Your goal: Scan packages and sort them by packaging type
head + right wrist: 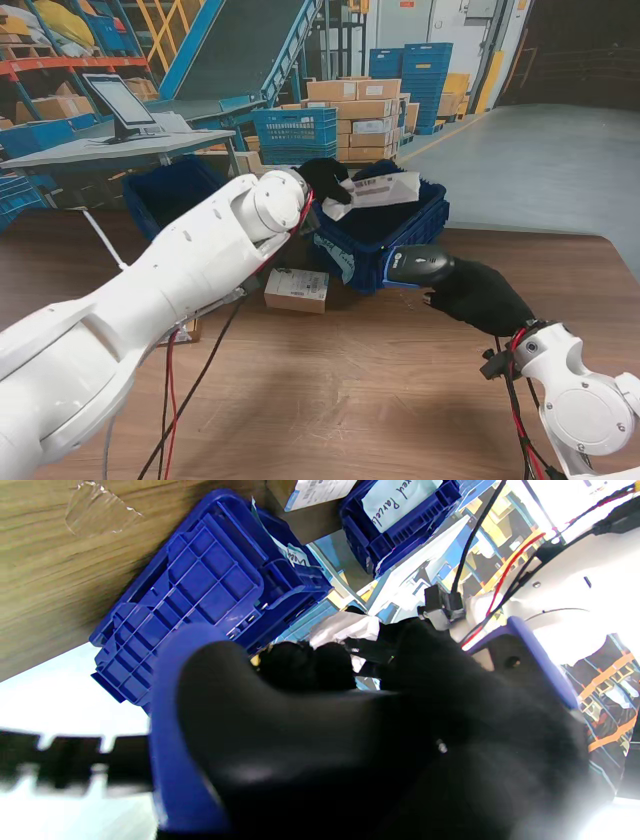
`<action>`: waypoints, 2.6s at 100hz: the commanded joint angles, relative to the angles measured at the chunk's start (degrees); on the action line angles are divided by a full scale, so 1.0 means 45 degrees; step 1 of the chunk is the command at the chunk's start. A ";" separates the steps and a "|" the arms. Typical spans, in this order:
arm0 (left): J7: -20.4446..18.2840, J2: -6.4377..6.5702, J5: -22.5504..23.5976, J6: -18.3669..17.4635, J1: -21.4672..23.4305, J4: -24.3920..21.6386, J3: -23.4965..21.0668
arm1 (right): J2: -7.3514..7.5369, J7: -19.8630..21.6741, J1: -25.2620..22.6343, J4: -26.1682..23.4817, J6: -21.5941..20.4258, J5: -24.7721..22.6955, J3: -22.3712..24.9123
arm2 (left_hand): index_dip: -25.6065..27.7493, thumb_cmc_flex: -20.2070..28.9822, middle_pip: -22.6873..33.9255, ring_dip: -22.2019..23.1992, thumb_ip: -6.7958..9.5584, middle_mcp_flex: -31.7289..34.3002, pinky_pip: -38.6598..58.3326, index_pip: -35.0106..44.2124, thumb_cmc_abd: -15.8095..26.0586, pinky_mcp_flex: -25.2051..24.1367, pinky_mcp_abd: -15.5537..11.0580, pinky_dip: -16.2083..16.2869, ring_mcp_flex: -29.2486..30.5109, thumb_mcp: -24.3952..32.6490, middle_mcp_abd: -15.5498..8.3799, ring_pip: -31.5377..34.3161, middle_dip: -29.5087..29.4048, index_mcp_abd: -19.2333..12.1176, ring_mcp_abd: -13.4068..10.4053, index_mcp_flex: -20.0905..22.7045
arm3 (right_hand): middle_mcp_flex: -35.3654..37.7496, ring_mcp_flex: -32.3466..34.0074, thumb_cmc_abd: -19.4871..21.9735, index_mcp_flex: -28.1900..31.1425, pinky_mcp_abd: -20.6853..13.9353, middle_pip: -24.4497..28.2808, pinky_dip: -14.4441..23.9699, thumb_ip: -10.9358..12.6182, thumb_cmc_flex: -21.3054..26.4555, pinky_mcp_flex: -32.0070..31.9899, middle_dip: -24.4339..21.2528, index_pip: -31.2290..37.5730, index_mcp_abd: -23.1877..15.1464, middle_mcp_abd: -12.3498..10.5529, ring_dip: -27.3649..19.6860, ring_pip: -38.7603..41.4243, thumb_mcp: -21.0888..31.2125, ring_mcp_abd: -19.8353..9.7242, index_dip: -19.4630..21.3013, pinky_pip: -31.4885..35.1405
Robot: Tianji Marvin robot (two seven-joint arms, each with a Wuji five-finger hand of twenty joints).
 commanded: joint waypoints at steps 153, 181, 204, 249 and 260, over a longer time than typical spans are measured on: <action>-0.1608 -0.0594 0.0158 0.0171 -0.0758 0.0086 0.1233 | -0.0070 0.0516 -0.0816 -0.0547 0.0394 0.0192 0.0559 | -0.3235 -0.2166 -0.1250 -0.3637 0.0649 -0.5704 -0.2703 -0.9334 0.3753 -0.1882 0.0306 0.0153 -0.4260 -0.2557 0.1245 -0.3938 -0.7158 0.1980 0.0348 -0.1084 | 0.0145 0.0066 0.0918 0.1176 0.0027 -0.0051 0.0287 -0.0171 0.1365 0.0010 0.0060 0.0338 -0.0701 0.0230 -0.0036 0.0048 0.1478 0.0147 0.0139 0.0172; -0.1109 0.0811 0.0950 0.0671 0.0296 -0.3474 0.0509 | -0.0071 0.0491 -0.0774 -0.0580 0.0469 0.0082 0.0522 | -0.3101 -0.2085 -0.1091 -0.3702 0.0733 -0.5076 -0.2570 -0.9186 0.3865 -0.1550 0.0302 0.0217 -0.3899 -0.2807 0.1249 -0.3834 -0.7092 0.1905 0.0350 -0.0636 | 0.0141 0.0052 0.0919 0.1187 0.0034 -0.0052 0.0286 -0.0172 0.1358 0.0020 0.0055 0.0344 -0.0689 0.0242 -0.0041 0.0038 0.1476 0.0154 0.0141 0.0175; -0.1724 0.1511 0.0613 -0.0033 0.1239 -0.5329 0.0189 | -0.0096 0.0357 -0.0785 -0.0666 0.0587 -0.0072 0.0527 | -0.3081 -0.1999 -0.1106 -0.3794 0.0766 -0.5006 -0.2350 -0.9239 0.3984 -0.1516 0.0249 0.0235 -0.3854 -0.3055 0.1232 -0.3827 -0.7087 0.1963 0.0307 -0.0645 | 0.0143 0.0067 0.0926 0.1182 0.0045 -0.0050 0.0286 -0.0173 0.1359 0.0019 0.0058 0.0340 -0.0686 0.0242 -0.0039 0.0045 0.1482 0.0149 0.0141 0.0174; -0.2005 0.1369 -0.0342 -0.1625 0.1872 -0.5419 0.0626 | -0.0158 0.0311 -0.1150 -0.1142 0.1006 0.0044 0.1091 | -0.3093 -0.1757 -0.1176 -0.4061 0.0833 -0.5156 -0.2172 -0.9409 0.4128 -0.1534 0.0159 0.0095 -0.3913 -0.3397 0.1282 -0.3918 -0.7157 0.2094 0.0246 -0.0775 | 0.0140 0.0071 0.0923 0.1177 0.0053 -0.0052 0.0289 -0.0171 0.1381 0.0012 0.0063 0.0336 -0.0674 0.0258 -0.0034 0.0055 0.1465 0.0160 0.0158 0.0176; -0.1856 0.1038 -0.0623 -0.1812 0.1802 -0.4839 0.0804 | -0.0171 0.0286 -0.1281 -0.1222 0.1012 0.0071 0.1179 | -0.3091 -0.1701 -0.1160 -0.4121 0.0856 -0.5174 -0.2176 -0.9430 0.4118 -0.1547 0.0153 0.0047 -0.3934 -0.3442 0.1287 -0.3938 -0.7163 0.2122 0.0278 -0.0782 | 0.0137 0.0059 0.0923 0.1183 0.0061 -0.0058 0.0292 -0.0173 0.1380 0.0013 0.0062 0.0336 -0.0672 0.0248 -0.0034 0.0054 0.1455 0.0167 0.0160 0.0180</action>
